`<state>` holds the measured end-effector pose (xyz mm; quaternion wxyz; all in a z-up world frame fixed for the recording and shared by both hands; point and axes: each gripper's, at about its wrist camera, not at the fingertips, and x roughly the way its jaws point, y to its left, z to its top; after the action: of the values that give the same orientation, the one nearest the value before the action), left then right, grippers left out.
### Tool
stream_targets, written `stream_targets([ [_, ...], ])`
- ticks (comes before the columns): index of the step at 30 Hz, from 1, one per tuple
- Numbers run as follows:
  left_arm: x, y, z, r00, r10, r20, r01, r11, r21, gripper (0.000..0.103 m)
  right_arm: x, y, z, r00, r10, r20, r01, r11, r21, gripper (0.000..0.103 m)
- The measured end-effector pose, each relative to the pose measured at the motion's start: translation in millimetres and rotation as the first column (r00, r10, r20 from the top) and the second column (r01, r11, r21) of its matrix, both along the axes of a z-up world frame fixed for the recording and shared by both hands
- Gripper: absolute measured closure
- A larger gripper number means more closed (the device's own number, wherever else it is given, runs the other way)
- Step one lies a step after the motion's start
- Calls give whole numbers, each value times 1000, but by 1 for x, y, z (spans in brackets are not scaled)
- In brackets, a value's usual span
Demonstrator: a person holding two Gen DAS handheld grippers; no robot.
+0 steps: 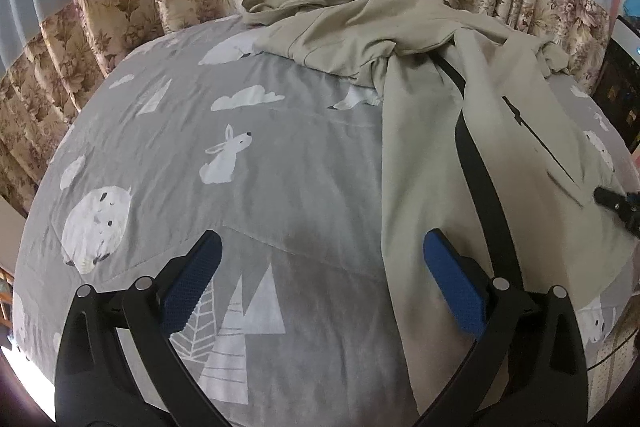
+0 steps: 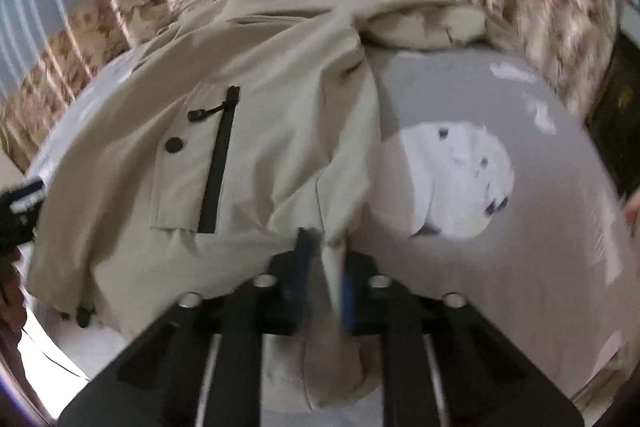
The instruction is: Fold large clothes
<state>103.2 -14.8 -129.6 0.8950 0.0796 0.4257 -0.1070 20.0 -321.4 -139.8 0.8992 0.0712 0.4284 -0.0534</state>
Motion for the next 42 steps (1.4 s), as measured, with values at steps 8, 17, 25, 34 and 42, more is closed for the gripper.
stream_targets([
  [8, -2, -27, -4, 997, -76, -33, 77, 997, 7, 3, -5, -68, 8, 979, -202, 17, 201, 957, -208, 96],
  [17, -2, -66, -4, 982, -179, -54, 178, 984, -29, 3, 0, -110, 9, 947, -318, 51, 317, 896, -310, 102],
  [25, 19, -76, -10, 959, -253, -130, 227, 956, -186, 31, -7, -123, 33, 972, -205, 116, 199, 978, 64, 98],
  [34, 32, -64, -3, 948, -278, -155, 225, 930, -290, 100, 30, -94, 3, 993, -109, -37, 110, 994, 18, 102],
  [42, 7, -39, 6, 960, -252, -124, 241, 966, -98, 102, 17, -66, 0, 980, -120, -161, 97, 985, -140, 103],
])
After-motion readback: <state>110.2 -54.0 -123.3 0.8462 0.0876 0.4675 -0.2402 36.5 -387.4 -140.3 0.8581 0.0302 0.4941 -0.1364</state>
